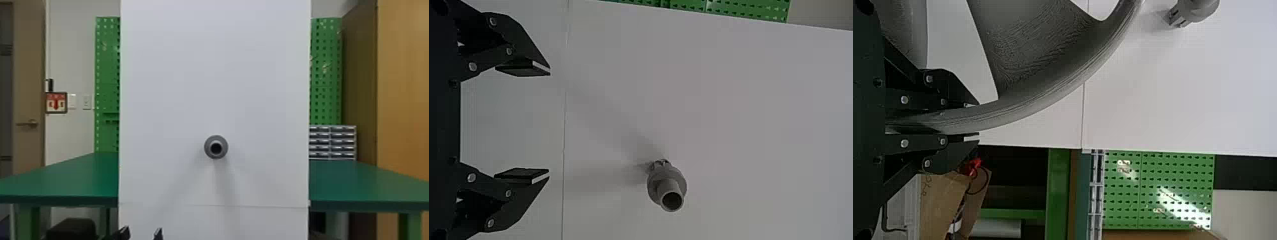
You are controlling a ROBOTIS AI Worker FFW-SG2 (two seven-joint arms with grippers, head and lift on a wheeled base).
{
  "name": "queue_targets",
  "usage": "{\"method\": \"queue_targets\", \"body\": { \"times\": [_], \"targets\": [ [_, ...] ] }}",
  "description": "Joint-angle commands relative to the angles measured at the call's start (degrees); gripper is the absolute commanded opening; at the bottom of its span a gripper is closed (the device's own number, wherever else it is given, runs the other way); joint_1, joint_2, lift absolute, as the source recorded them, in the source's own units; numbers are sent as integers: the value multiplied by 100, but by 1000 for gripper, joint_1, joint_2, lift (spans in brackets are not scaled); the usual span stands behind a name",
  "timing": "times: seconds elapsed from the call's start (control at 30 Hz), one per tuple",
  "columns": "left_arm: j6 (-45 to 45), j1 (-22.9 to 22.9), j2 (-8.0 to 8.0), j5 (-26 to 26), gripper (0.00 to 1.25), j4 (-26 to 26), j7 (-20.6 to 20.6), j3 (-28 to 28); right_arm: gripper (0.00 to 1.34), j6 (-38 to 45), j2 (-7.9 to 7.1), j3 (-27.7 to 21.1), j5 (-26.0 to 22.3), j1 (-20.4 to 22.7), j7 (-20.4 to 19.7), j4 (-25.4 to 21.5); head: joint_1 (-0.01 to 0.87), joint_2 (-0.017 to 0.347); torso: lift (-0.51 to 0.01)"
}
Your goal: Hold the wheel and insert it
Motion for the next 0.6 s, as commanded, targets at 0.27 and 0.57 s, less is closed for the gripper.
{"method": "queue_targets", "body": {
  "times": [0.27, 0.57],
  "targets": [
    [0, 1, 0, -4, 730, 0, 1, 3, 279, -26, 5, -11, 18, 4, 0, 26, 5, 75, -482],
    [0, 1, 0, -13, 730, 0, 1, 3, 279, -26, 5, -11, 18, 13, 0, 52, 5, 75, -482]
  ]
}}
